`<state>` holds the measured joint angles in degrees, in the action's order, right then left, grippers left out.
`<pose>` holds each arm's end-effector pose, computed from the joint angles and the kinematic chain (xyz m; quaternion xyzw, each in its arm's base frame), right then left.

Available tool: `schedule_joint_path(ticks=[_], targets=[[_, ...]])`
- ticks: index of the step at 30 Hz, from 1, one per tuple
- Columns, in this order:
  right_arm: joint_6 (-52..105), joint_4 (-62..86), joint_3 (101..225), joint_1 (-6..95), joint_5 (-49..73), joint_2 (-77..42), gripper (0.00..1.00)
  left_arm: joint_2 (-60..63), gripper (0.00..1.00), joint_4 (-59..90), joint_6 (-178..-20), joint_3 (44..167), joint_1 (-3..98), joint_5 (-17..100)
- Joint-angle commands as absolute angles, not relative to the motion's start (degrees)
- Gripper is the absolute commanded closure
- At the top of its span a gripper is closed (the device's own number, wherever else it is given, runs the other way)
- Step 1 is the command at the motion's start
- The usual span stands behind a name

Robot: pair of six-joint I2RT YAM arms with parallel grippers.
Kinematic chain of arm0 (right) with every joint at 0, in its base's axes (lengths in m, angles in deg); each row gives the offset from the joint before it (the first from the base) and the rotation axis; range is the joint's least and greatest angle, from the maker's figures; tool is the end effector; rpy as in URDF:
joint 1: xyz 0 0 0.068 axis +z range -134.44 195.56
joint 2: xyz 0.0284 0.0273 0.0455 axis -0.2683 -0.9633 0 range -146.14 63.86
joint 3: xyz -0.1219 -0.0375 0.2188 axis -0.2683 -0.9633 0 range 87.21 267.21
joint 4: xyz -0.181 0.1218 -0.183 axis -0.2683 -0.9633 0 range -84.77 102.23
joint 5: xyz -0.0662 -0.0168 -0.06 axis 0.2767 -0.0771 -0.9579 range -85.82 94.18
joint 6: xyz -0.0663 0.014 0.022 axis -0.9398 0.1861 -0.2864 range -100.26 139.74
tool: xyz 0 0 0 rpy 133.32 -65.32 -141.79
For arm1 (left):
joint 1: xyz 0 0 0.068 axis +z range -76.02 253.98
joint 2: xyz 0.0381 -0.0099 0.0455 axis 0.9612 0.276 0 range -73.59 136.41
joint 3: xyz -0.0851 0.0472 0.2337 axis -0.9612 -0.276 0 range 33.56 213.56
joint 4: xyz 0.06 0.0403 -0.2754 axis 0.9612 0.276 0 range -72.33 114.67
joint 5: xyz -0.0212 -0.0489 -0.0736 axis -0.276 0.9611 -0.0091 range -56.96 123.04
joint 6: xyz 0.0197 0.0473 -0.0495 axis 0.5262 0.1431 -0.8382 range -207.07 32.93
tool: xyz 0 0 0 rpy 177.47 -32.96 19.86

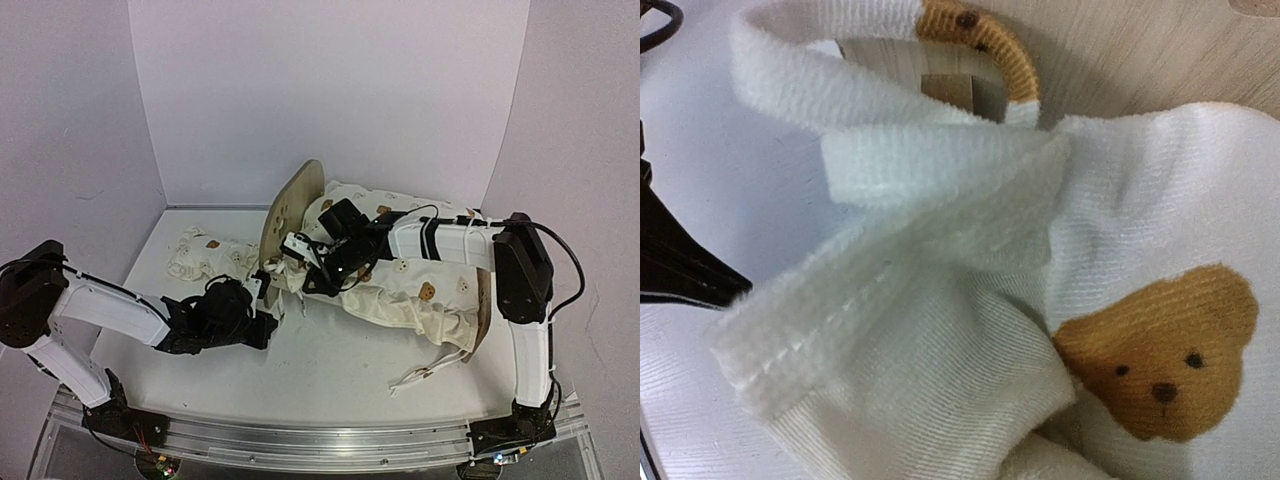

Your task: Set up the pet bed

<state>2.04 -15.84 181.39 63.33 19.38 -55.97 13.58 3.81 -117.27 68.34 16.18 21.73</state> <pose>0.3165 0.3713 0.1570 -0.5440 0.7701 0.2014 0.2654 0.1819 -0.2671 0.0979 0.1722 0.8807 -0.2363 0.3725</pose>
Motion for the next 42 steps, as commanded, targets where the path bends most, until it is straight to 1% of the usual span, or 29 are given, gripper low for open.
schedule_joint_path(ticks=[1, 4, 6, 7, 8, 9, 11, 13, 16, 18, 20, 22, 26, 28, 30, 33, 35, 39, 42], targets=[[4.55, -9.91, 183.07, 62.87, 17.91, -48.77, 1.0, 7.66, 1.0, 2.29, -118.4, 67.08, 16.41, 26.38], [6.22, -11.33, 183.98, 62.9, 15.99, -50.49, 1.0, 4.12, 1.0, 2.89, -118.48, 65.75, 16.36, 27.08], [9.06, -14.03, 186.16, 63.78, 12.35, -51.26, 1.0, 2.07, 1.0, 3.6, -119.28, 65.03, 16.4, 26.38], [10.88, -15.25, 186.84, 64.41, 10.26, -51.31, 0.93, 1.6, 1.0, 4.34, -119.53, 65.03, 16.53, 26.06], [13.03, -16.11, 186.93, 65.04, 8.44, -50.93, 0.81, 1.26, 1.0, 5.53, -119.73, 65.29, 16.67, 25.86], [15.14, -18.06, 187.27, 65.43, 7.68, -50.64, 0.74, 0.97, 1.0, 7.36, -119.97, 65.86, 16.9, 25.57], [18.92, -23.58, 188.94, 65.8, 6.75, -50.64, 0.69, 0.33, 1.0, 11.04, -119.98, 67.36, 17.19, 25.23], [23.48, -27.84, 188.95, 66.4, 6.01, -48.76, 0.54, -0.56, 1.0, 12.35, -118.98, 68.05, 17.2, 25.81], [27.87, -30.77, 185.76, 68.19, 6.07, -43.66, 0.39, -2.2, 1.0, 13.4, -117.48, 68.11, 17.24, 26.44], [30.87, -31.17, 182.61, 69.27, 9.33, -40.4, 0.32, -3.28, 1.0, 13.71, -116.56, 67.95, 17.29, 27.62], [33.98, -30.3, 179.02, 70.16, 14.96, -37.99, 0.27, -4.42, 1.0, 13.83, -115.86, 67.69, 17.29, 29.54], [37.67, -24.42, 173.73, 71.53, 18.67, -36.27, 0.25, -5.76, 1.0, 13.94, -115.37, 67.45, 17.29, 31.42], [47.45, -3.22, 163.02, 73.12, 20.86, -35.73, 0.25, -7.52, 1.0, 15.21, -113.37, 68.04, 17.29, 32.86], [50.77, 5.74, 159.63, 73.42, 17.63, -37.42, 0.31, -8.32, 1.0, 16.98, -112.84, 68.71, 17.34, 32.87], [51.98, 10.0, 158.96, 73.46, 12.36, -40.46, 0.39, -9.47, 1.0, 18.42, -112.82, 69.12, 17.29, 35.06], [52.96, 15.5, 157.29, 73.75, 4.79, -44.2, 0.39, -11.62, 1.0, 19.14, -113.25, 68.83, 17.28, 36.84], [52.96, 19.7, 155.65, 74.34, -1.96, -45.91, 0.36, -13.63, 1.0, 19.16, -113.64, 68.28, 17.28, 37.88], [49.03, 28.04, 153.44, 75.34, -12.62, -49.21, 0.35, -16.83, 1.0, 19.12, -114.27, 67.21, 17.28, 40.36], [45.35, 37.85, 151.9, 75.93, -14.13, -51.96, 0.35, -19.01, 1.0, 18.99, -114.57, 66.83, 17.29, 41.74]])
